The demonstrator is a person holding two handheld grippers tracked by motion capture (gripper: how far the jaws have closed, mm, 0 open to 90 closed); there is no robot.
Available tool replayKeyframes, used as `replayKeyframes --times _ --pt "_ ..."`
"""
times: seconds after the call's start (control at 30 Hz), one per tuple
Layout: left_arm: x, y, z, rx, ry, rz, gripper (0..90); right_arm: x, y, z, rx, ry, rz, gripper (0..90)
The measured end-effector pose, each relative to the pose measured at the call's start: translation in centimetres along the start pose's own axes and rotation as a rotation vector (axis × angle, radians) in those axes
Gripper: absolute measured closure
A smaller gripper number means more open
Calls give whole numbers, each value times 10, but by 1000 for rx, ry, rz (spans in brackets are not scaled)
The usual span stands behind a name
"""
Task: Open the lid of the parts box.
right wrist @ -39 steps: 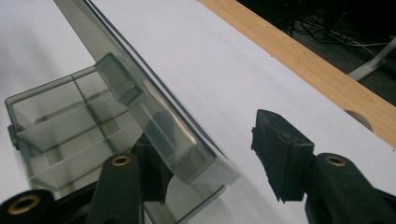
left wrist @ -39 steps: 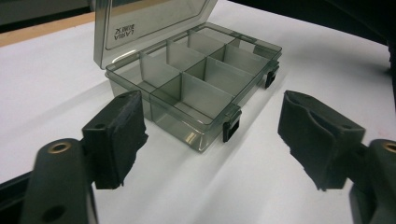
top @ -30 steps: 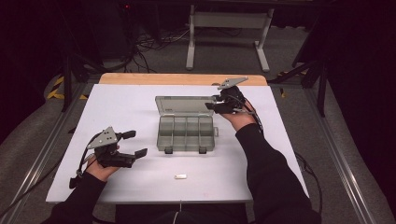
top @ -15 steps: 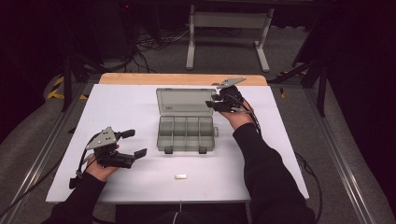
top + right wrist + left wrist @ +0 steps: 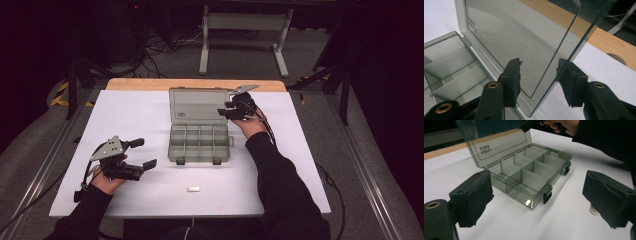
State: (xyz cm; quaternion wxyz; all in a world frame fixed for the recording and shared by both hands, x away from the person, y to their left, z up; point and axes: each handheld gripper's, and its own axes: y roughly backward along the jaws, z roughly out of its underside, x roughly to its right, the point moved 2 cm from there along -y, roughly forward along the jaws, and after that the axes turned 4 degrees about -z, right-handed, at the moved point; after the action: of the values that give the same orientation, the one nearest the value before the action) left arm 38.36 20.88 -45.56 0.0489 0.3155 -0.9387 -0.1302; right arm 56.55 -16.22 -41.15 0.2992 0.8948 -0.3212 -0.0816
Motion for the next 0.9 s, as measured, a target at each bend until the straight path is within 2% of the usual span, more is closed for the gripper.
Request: replayKeyframes --times 0.1,0.13,0.5,0.9 --pt "0 0 0 -1 -2 0 100 1 -2 1 -3 -6 -3 519" --pt "-1 0 0 -3 -14 0 100 2 -3 2 -4 -8 -3 515" --pt "1 0 0 4 1 12 100 5 -13 6 -13 -46 -11 428" --pt "1 0 0 0 -7 12 100 10 -22 14 -48 -91 -25 372"
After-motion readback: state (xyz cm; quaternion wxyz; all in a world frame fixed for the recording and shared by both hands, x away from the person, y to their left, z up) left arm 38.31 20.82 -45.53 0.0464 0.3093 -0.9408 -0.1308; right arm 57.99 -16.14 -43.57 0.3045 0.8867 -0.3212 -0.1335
